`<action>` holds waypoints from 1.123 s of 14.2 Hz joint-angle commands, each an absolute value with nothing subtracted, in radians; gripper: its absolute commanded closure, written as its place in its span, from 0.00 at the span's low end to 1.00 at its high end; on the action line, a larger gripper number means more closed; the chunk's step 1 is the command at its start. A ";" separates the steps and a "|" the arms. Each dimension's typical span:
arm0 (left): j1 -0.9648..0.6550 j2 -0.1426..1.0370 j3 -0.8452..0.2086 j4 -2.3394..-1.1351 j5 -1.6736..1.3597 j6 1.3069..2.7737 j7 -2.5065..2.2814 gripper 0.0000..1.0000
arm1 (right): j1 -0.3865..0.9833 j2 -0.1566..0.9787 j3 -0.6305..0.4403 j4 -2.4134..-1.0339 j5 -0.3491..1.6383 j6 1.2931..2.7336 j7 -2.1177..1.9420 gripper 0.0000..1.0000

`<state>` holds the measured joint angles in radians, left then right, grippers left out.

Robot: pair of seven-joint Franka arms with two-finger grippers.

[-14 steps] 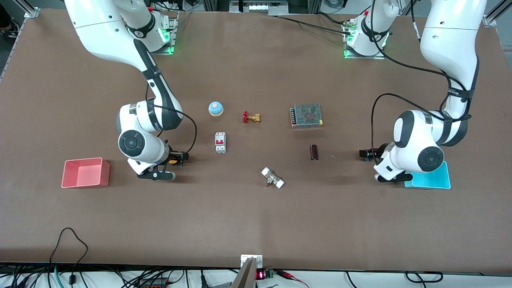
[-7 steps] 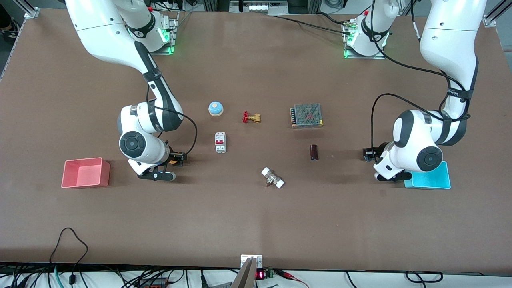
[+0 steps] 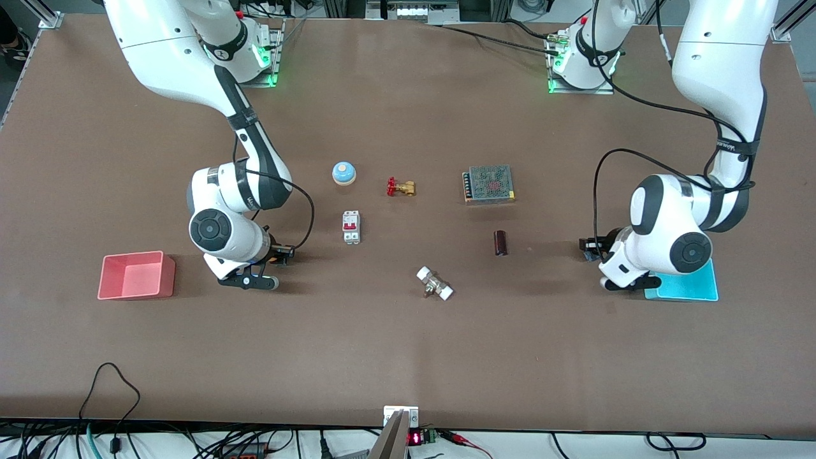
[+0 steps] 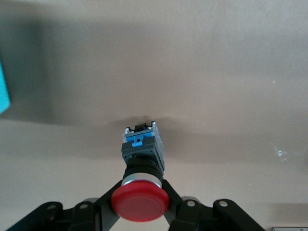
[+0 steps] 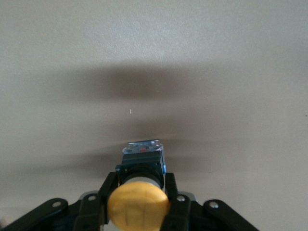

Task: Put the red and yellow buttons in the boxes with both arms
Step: 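Carry the yellow button to the pink box while the left gripper carries red to cyan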

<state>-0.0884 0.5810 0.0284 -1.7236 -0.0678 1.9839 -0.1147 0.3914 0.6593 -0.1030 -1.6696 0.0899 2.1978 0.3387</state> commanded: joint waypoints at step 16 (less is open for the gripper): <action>0.155 0.592 0.051 -1.530 0.009 1.985 0.132 0.79 | -0.089 0.557 -0.126 -1.574 0.017 2.075 -0.201 0.58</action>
<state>0.1526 0.5364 0.0557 -1.5972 -0.0301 1.9856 0.1142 -0.0672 0.5655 -0.1460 -1.5682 0.0475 2.0888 -0.1625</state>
